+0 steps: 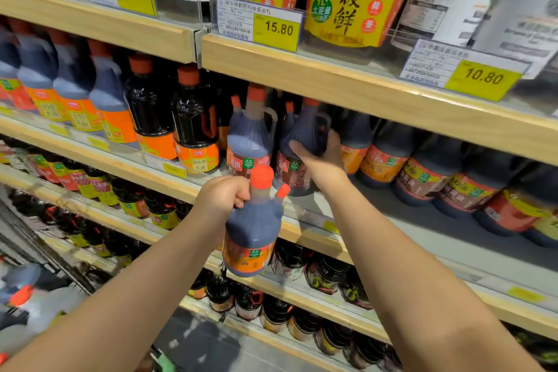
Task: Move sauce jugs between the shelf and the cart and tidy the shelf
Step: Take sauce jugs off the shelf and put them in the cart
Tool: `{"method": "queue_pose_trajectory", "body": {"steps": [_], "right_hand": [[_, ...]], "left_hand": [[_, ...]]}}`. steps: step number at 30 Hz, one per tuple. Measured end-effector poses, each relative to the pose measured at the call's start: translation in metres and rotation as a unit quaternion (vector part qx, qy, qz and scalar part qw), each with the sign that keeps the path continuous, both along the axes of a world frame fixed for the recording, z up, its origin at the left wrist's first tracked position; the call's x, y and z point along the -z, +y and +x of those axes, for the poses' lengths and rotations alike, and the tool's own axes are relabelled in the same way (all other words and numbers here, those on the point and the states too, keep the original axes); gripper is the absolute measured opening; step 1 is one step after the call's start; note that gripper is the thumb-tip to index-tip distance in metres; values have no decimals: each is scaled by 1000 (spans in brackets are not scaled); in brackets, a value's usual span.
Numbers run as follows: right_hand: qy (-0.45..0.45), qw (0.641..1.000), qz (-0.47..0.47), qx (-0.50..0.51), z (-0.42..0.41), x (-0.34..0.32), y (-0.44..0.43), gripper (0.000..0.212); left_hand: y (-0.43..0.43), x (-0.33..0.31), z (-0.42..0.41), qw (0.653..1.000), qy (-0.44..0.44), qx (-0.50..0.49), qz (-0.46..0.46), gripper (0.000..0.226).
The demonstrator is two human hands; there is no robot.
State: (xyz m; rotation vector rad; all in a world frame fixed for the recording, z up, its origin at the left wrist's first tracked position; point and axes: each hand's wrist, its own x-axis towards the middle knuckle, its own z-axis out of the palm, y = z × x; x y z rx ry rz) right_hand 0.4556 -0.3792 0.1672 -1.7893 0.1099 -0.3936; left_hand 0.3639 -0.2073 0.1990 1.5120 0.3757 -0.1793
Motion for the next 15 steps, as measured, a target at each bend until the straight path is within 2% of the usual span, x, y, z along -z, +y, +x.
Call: {"method": "queue_pose_trajectory", "body": {"steps": [3, 6, 9, 10, 14, 15], "right_hand": [[57, 997, -49, -24, -32, 2, -25, 48], [73, 994, -78, -1, -83, 15, -42, 34], [45, 988, -145, 9, -138, 21, -37, 15], [39, 984, -175, 6, -158, 20, -33, 16], [-3, 962, -272, -21, -216, 17, -14, 29], [0, 958, -286, -20, -225, 17, -8, 40]], "left_hand": [[-2, -9, -15, 998, -39, 43, 32, 31], [-7, -22, -31, 994, -30, 90, 47, 21], [-23, -38, -48, 993, 41, 100, -49, 2], [-30, -44, -54, 990, 66, 90, -91, 6], [-61, -69, -77, 962, 87, 74, -247, 13], [-68, -74, -83, 955, 93, 84, -270, 15]]}}
